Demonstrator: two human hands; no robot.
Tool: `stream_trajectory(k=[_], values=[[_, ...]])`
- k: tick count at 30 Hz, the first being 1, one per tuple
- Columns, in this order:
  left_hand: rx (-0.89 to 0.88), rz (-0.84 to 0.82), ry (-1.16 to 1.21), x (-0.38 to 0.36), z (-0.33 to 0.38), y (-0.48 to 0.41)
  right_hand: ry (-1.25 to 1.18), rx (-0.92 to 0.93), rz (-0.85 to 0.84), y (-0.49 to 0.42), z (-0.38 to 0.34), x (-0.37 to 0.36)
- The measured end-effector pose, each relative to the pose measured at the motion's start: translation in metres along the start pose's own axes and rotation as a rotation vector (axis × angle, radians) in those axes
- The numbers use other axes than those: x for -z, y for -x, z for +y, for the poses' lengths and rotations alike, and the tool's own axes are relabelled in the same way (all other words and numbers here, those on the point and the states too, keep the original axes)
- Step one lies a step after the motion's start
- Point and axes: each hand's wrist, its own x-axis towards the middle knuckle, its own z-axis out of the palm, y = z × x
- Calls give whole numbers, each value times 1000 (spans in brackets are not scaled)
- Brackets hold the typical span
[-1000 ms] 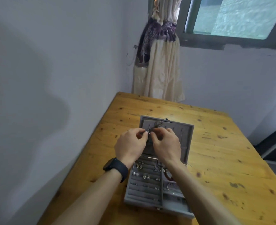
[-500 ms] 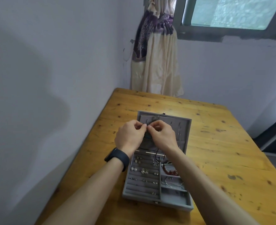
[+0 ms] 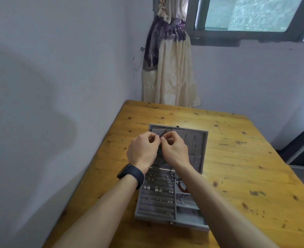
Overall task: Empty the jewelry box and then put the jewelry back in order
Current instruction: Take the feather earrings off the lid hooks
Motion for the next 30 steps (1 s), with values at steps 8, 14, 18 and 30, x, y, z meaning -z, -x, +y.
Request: stream_trajectory(k=[8,14,18,30], values=[[30,-28,91,-2,-1,-7,-35,1,-14,0,1,1],[-24,-55,84,1,-5,-9,46,-2,-10,-2,3,3],[-101,-41,-16,4,-4,-11,101,-34,2,-2,2,1],[-443,-23,-620,20,8,-11,72,-39,17,-5,-1,2]])
